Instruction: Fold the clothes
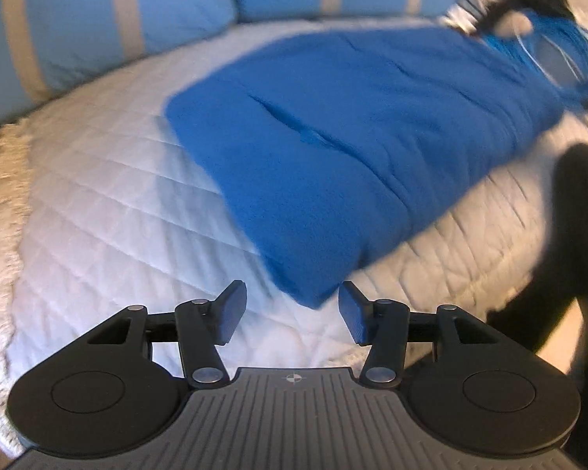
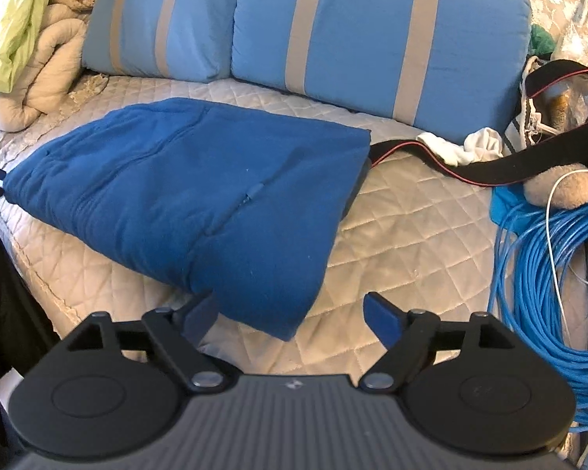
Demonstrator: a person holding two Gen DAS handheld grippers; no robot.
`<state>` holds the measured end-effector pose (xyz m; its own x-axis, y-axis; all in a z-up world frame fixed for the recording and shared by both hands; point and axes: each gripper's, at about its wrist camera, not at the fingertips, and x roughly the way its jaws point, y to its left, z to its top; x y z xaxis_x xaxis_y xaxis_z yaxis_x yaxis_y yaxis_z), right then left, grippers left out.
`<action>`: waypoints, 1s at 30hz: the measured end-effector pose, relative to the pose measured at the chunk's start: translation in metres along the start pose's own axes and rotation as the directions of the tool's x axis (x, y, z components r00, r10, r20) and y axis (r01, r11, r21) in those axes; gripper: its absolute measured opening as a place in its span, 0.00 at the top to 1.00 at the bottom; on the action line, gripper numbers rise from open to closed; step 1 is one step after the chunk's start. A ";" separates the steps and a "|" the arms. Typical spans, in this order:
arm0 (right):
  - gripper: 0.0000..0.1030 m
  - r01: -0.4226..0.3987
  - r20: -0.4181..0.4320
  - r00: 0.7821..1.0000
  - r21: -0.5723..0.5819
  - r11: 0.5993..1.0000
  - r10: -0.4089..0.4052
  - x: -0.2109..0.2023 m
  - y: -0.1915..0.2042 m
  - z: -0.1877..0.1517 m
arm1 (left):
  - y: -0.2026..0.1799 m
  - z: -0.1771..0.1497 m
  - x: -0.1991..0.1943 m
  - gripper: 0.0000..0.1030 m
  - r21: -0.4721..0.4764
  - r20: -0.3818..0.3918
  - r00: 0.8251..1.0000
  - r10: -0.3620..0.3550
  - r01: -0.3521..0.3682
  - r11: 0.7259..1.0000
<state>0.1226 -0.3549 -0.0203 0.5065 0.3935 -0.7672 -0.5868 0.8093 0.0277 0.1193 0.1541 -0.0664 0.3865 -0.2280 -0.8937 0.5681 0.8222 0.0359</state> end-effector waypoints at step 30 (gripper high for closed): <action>0.77 -0.048 -0.147 0.989 -0.452 0.891 -0.021 0.061 0.021 -0.003 | 0.005 0.008 0.006 0.92 0.189 -0.020 0.999 0.048 -0.043 0.981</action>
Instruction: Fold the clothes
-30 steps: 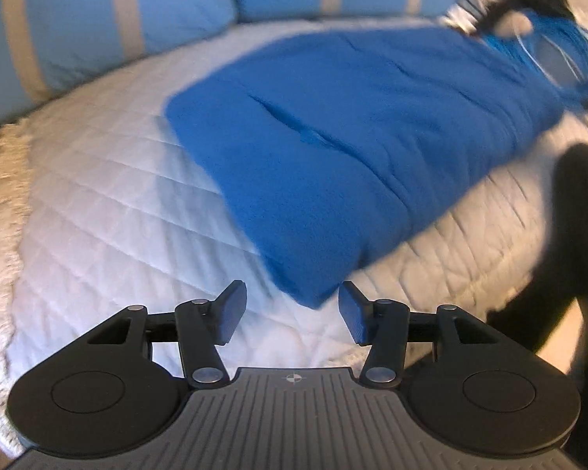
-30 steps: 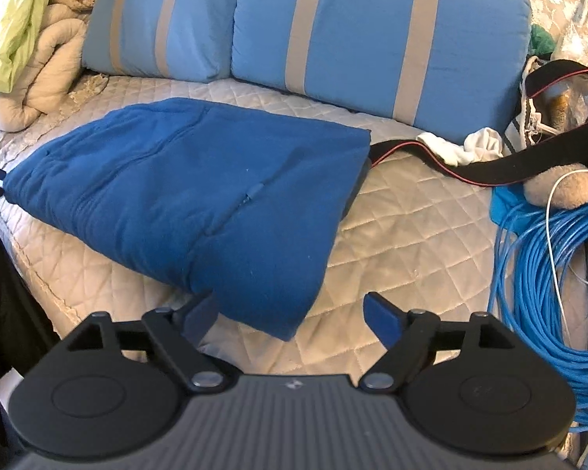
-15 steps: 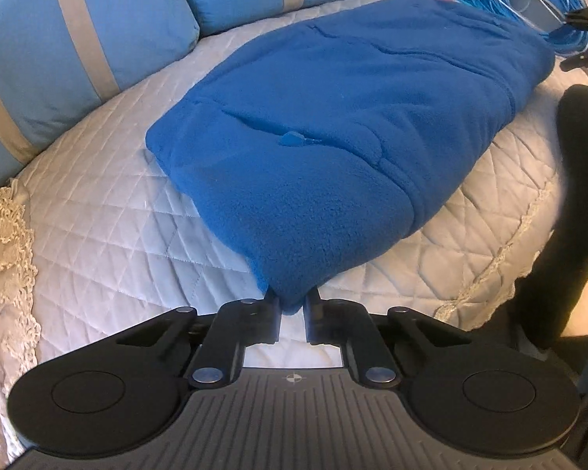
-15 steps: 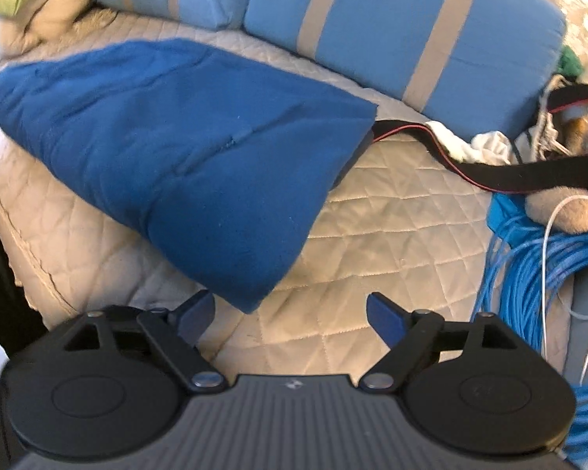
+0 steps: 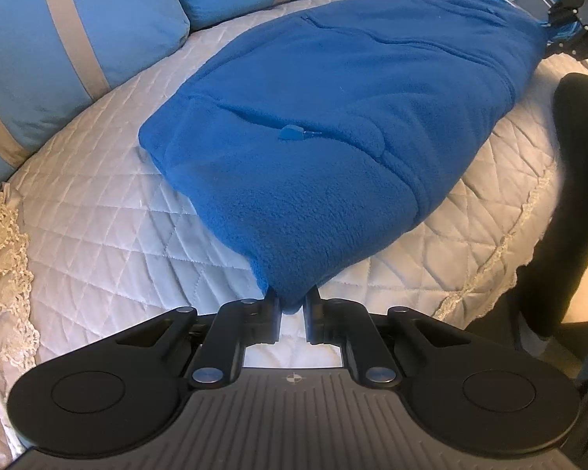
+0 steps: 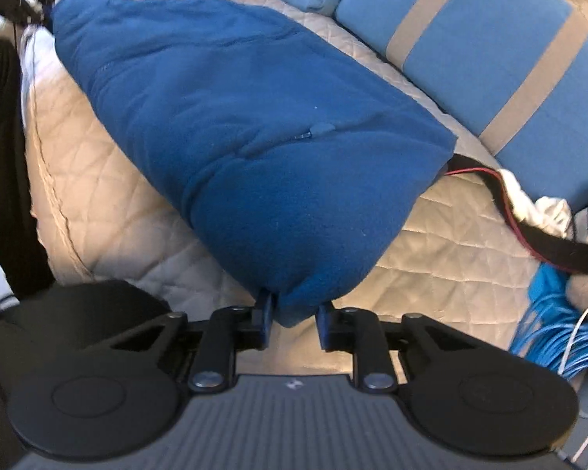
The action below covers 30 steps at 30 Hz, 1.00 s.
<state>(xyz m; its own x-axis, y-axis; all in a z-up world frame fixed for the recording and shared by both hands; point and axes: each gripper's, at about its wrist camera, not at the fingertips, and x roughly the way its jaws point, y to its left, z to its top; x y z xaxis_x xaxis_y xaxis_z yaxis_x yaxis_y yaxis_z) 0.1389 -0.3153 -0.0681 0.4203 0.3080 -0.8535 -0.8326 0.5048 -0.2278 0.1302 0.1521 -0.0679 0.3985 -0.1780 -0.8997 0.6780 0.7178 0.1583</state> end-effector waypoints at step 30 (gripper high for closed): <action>0.68 -0.042 0.076 0.997 0.320 0.947 0.018 0.026 0.041 0.048 | -0.031 0.040 0.030 0.83 -0.320 -0.052 0.991 0.126 -0.136 0.938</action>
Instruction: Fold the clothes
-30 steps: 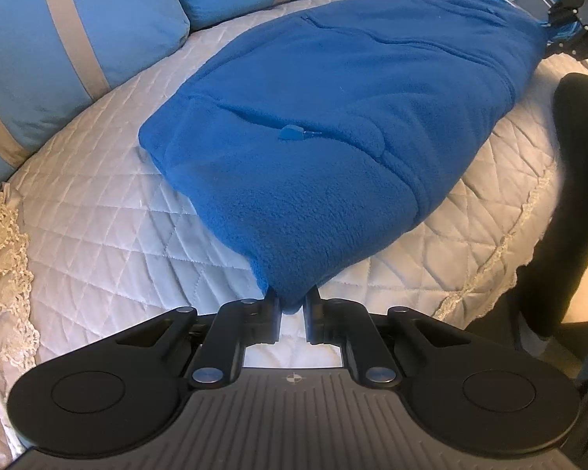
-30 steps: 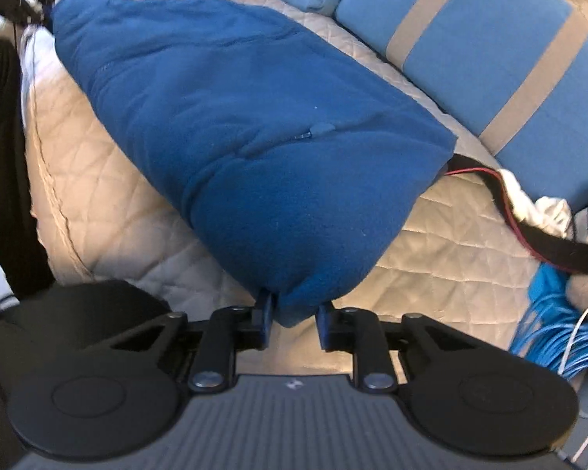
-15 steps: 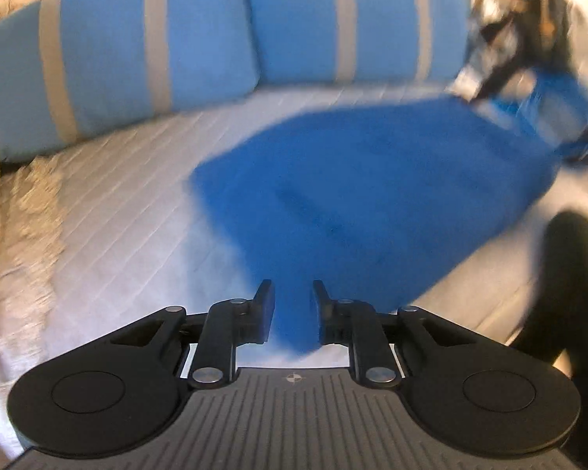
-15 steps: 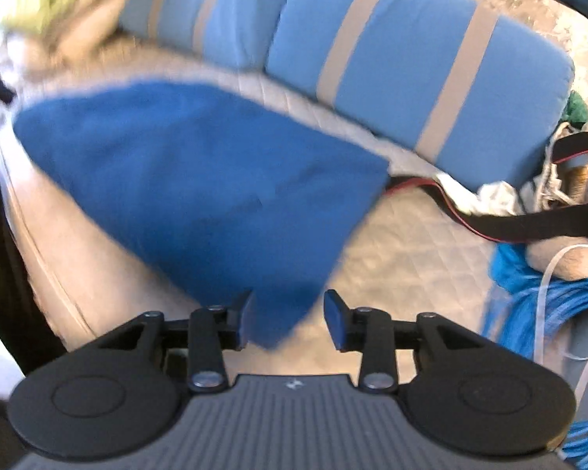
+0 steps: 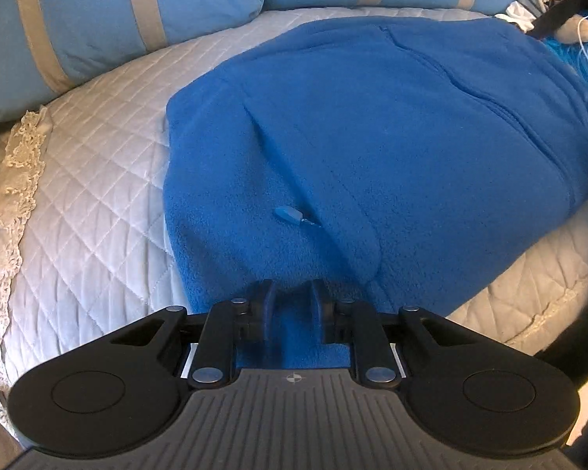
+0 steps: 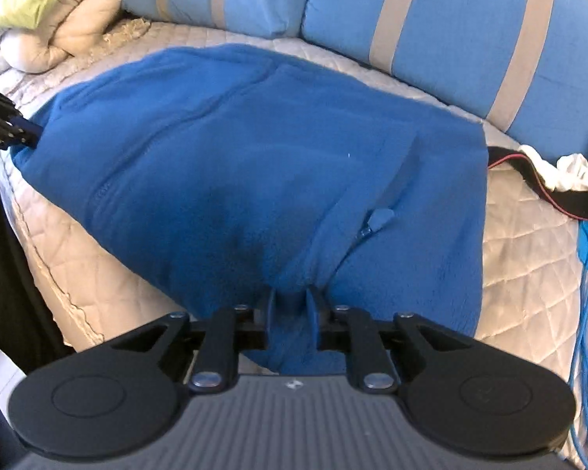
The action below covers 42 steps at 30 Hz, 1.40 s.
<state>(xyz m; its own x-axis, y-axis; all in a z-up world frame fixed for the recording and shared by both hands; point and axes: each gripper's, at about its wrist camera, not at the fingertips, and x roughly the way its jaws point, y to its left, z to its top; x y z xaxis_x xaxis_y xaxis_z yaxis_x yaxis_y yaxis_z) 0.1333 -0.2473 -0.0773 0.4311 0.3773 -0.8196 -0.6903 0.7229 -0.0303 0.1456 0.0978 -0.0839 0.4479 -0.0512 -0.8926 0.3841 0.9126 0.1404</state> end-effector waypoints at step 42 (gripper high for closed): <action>0.66 -0.087 0.064 0.994 0.016 0.996 0.086 0.010 0.036 0.016 | -0.072 0.014 -0.032 0.88 0.025 0.142 0.977 -0.160 0.159 0.987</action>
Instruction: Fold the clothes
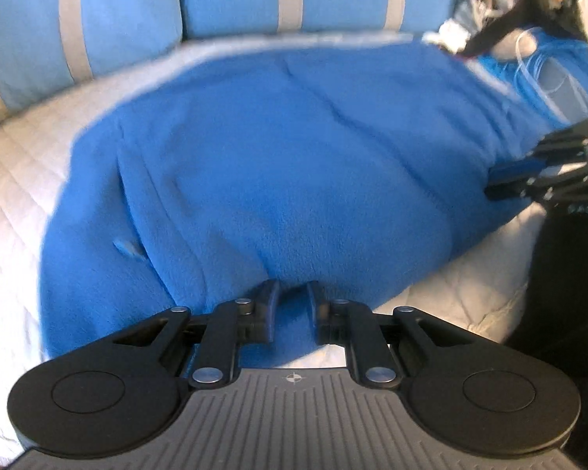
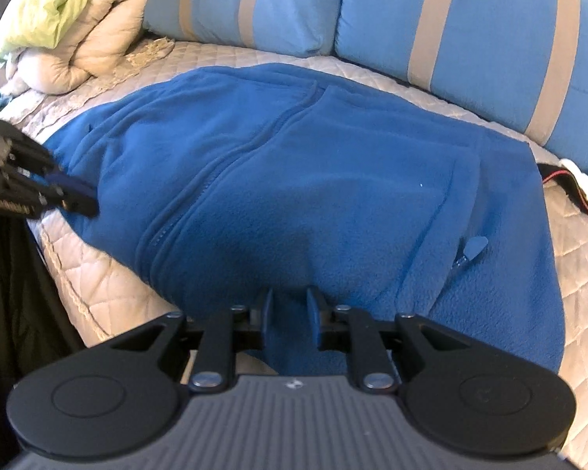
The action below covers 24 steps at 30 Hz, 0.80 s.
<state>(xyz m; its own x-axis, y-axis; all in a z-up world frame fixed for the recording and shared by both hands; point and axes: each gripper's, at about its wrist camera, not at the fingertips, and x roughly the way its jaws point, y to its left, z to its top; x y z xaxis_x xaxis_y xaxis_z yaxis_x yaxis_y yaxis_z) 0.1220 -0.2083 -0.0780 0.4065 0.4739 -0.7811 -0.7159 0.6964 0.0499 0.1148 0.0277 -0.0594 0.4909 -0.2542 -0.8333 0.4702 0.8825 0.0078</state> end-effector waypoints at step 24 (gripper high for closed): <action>0.64 -0.032 0.017 0.999 0.043 0.999 0.031 0.022 0.014 0.024 | 0.027 0.018 0.035 0.87 -0.151 -0.021 0.999 -0.050 0.046 0.987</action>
<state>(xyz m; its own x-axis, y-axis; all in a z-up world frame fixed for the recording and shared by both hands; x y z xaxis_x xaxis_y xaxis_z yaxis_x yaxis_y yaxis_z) 0.1344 -0.1751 -0.0800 0.3934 0.5043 -0.7687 -0.7032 0.7037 0.1018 0.1575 0.0357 -0.0782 0.4514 -0.2896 -0.8440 0.3763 0.9194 -0.1142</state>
